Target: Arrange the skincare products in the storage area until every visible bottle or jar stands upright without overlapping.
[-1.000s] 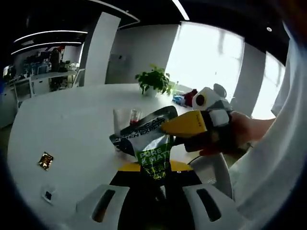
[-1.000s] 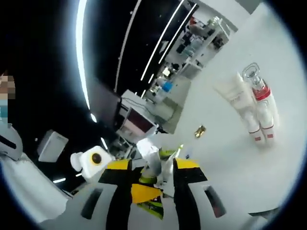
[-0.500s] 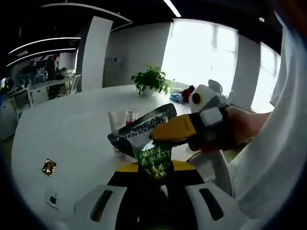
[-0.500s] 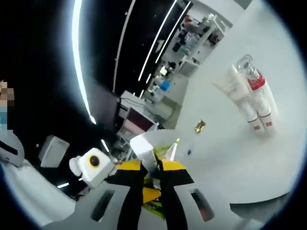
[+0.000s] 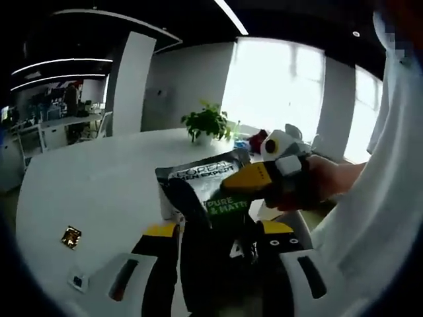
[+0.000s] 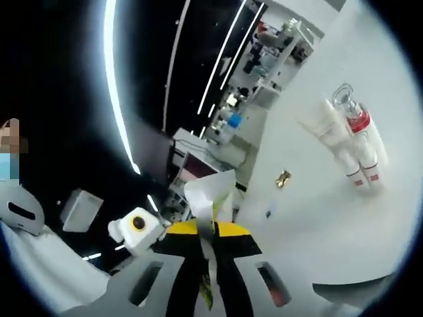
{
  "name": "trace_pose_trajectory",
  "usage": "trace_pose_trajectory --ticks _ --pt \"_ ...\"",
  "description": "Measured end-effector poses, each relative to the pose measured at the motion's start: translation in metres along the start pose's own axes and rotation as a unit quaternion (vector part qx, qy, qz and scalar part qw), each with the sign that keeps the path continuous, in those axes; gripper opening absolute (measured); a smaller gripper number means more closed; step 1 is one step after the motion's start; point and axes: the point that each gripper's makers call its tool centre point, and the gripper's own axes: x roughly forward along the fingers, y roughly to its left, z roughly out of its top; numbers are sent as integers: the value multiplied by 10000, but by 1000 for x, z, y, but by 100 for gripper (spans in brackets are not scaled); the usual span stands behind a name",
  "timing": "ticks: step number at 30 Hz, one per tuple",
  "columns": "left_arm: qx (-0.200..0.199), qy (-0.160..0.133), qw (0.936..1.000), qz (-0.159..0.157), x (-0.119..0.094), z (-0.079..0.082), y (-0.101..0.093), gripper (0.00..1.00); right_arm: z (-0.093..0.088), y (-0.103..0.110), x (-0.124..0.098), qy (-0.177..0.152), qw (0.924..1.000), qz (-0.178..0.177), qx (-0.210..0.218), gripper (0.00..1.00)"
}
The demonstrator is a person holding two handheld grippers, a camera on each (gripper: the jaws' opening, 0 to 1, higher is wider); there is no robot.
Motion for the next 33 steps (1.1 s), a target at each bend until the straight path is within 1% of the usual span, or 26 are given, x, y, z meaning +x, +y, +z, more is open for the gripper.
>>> trace_pose_trajectory --ticks 1,2,4,5,7,8,9,10,11,12,13,14,15,16,17,18,19,21,24,27,29,30,31,32,33 --pt "-18 -11 10000 8 -3 0 2 49 3 1 0 -4 10000 27 -3 5" --pt "-145 -64 9999 34 -7 1 6 50 4 1 0 22 10000 44 -28 5" --pt "-361 -236 9991 49 -13 5 11 51 1 6 0 218 9996 171 -82 5" --pt "-423 -277 9987 42 -14 6 12 53 0 11 1 302 9991 282 -120 5" --pt "-728 -401 9965 -82 -19 8 13 57 -1 18 1 429 9979 470 -147 4" --pt "-872 -442 9949 -242 -20 9 10 56 -3 26 1 562 9961 664 -155 4" --pt "-1109 -459 9915 -504 -22 8 4 55 -5 31 1 641 9947 785 -153 4" --pt "-1297 -504 9876 -727 -23 10 -1 53 -5 37 2 725 9928 935 -190 4" --pt "-1618 -612 9782 -1149 -27 13 -11 50 -6 42 2 800 9908 1069 -212 4" --pt "-1874 -750 9695 -1393 -30 17 -16 45 -7 50 1 916 9876 1255 -225 4" --pt "-2179 -982 9572 -1631 -33 24 -20 42 -7 55 2 940 9858 1368 -273 4" --pt "-2322 -1135 9505 -1728 -35 28 -21 40 -7 63 1 1035 9815 1577 -315 4" --pt "-2477 -1329 9420 -1834 -38 32 -22 36 -7 67 1 1072 9795 1665 -368 4" --pt "-2534 -1401 9391 -1852 -39 33 -21 34 -7 72 1 1111 9770 1756 -475 4" --pt "-2555 -1412 9386 -1837 -40 31 -21 31 -8 75 1 1181 9746 1828 -533 4" --pt "-2514 -1381 9406 -1818 -40 29 -21 31 -8 78 2 1199 9737 1848 -572 4" --pt "-2535 -1401 9392 -1844 -41 29 -22 30 -6 77 3 1183 9742 1812 -637 4" --pt "-2525 -1384 9391 -1875 -41 30 -25 25 -5 76 6 1222 9741 1800 -622 4" --pt "-2446 -1346 9413 -1898 -41 30 -28 17 -5 71 8 1239 9751 1743 -589 3" --pt "-2441 -1344 9422 -1859 -41 31 -26 16 -4 70 8 1200 9762 1728 -519 3" --pt "-2466 -1429 9424 -1752 -40 33 -22 13 -2 68 10 1136 9786 1654 -448 3" --pt "-2488 -1476 9414 -1736 -41 35 -21 8 1 62 11 1036 9822 1522 -375 3" --pt "-2619 -1576 9360 -1744 -42 38 -19 5 2 61 11 984 9831 1497 -381 3" --pt "-2767 -1583 9332 -1659 -39 38 -15 4 6 59 13 803 9854 1460 -358 3" --pt "-2722 -1562 9350 -1652 -38 36 -15 4 6 58 13 772 9858 1446 -372 3"
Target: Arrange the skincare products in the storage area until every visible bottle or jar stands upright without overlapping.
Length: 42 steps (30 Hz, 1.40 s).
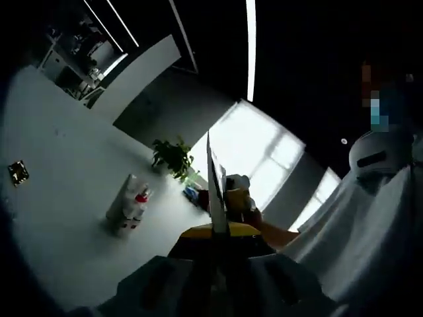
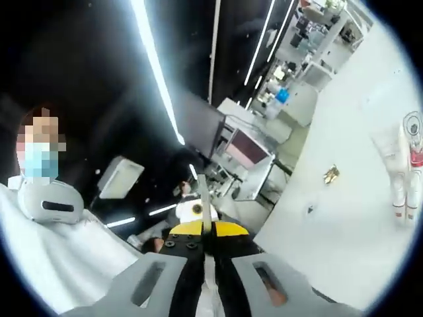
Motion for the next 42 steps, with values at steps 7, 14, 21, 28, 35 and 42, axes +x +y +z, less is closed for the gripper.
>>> trace_pose_trajectory --ticks 7,14,21,28,35,42 --pt "-203 -90 9997 81 2 2 4 3 -7 -11 0 -280 9994 -171 62 10" --pt "-488 -464 9976 147 1 16 11 2 -33 -14 4 -181 9991 -355 166 11" --pt "-639 -532 9959 347 -1 14 23 2 -24 -25 -2 -740 9944 -526 539 3" --pt "-713 -524 9951 442 2 13 28 3 -23 -27 -3 -816 9923 -508 778 1" --pt "-305 -192 9966 736 6 -1 37 14 -23 -35 -7 -1016 9872 -585 1086 1" --pt "-634 -126 9947 803 4 -21 45 12 -29 -46 -13 -997 9847 -784 1198 1"
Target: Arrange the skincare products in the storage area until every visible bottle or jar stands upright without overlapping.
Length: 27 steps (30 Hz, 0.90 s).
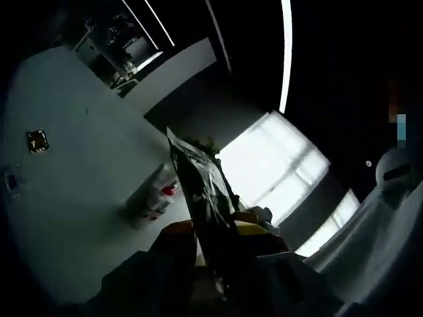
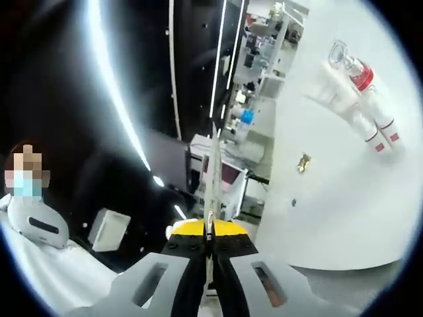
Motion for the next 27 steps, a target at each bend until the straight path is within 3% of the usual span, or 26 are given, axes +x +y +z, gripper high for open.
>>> trace_pose_trajectory --ticks 4,8,9,11,12,16,19,27 --pt "-146 -41 9998 93 0 -3 5 10 -2 -7 -1 33 9999 -93 92 1" --pt "-586 -267 9979 104 4 4 9 0 -1 -21 -2 -9 9991 -369 196 1" --pt "-763 -278 9964 243 4 3 14 0 0 -22 -2 -31 9991 -365 217 1" --pt "-606 -278 9971 361 8 2 21 0 3 -28 -2 -57 9984 -508 252 1" --pt "-567 -214 9972 448 10 -1 25 0 2 -36 -3 26 9974 -721 60 1" --pt "-831 -210 9954 427 12 -2 32 0 4 -38 -3 22 9971 -761 -43 2" --pt "-810 -138 9953 508 13 -3 37 0 4 -49 -3 60 9949 -968 -294 4" --pt "-1084 -165 9923 574 15 -4 50 0 -2 -57 4 325 9913 -1051 -717 29"
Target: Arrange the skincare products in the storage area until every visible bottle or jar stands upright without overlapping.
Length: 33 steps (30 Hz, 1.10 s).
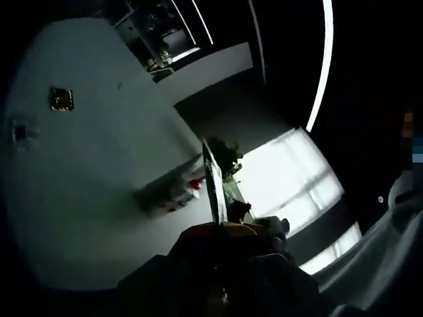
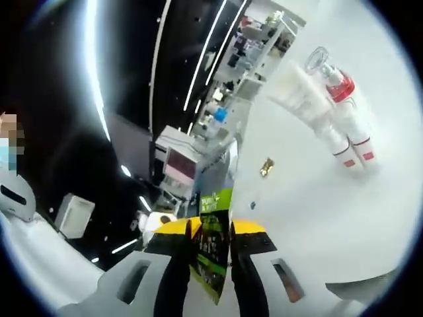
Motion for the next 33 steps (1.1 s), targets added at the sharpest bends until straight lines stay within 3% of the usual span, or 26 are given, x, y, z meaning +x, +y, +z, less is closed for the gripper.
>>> trace_pose_trajectory --ticks 7,17,23,33 --pt "-149 -13 9999 34 4 4 8 0 -4 -8 5 59 9997 -156 -162 51" --pt "-299 -8 9995 141 12 9 21 0 -12 -29 7 364 9949 -599 -728 83" --pt "-394 -9 9990 214 16 11 30 0 -12 -37 7 442 9926 -722 -869 93" --pt "-526 91 9977 425 24 11 49 0 -16 -53 0 679 9858 -959 -1202 99"
